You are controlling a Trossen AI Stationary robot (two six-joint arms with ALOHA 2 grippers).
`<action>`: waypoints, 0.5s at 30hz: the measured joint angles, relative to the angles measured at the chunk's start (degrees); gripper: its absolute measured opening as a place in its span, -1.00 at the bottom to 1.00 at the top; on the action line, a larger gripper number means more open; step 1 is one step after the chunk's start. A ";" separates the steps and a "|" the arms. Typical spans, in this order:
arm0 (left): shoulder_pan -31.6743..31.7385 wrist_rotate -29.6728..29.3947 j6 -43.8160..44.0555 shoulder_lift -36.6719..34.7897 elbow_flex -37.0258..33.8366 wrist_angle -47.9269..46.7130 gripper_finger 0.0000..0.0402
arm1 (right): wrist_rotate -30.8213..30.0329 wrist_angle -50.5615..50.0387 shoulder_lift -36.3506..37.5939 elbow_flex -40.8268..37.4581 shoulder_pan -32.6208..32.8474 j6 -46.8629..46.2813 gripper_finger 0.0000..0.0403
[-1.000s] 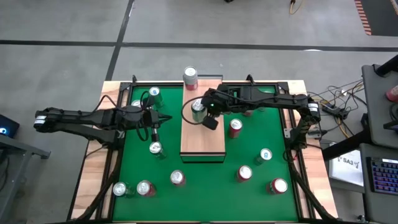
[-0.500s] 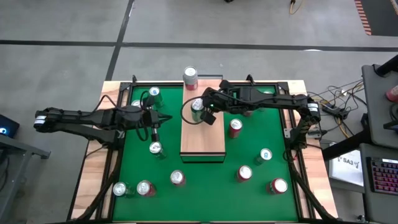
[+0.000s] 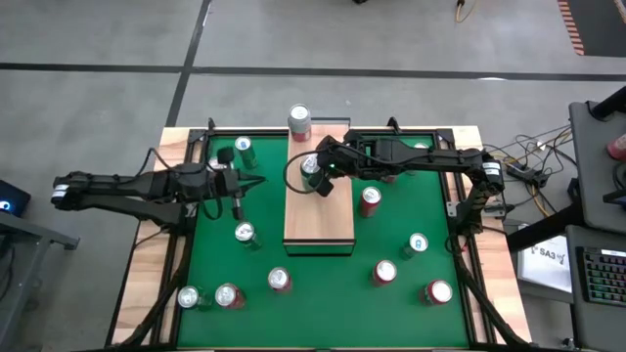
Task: Place canned beverage on shelf
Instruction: Put the green can on the shelf
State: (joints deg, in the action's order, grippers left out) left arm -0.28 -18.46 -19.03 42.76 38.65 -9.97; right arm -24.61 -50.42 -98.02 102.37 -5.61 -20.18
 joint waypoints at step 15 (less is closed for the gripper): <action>-0.04 0.00 1.21 -9.50 -2.75 -5.29 -1.00 | -7.48 -12.04 0.17 0.00 2.46 -25.84 -0.96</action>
State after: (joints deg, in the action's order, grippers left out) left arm -0.32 -18.46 -17.82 33.26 35.91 -15.25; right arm -32.08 -62.46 -97.85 102.37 -3.15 -46.02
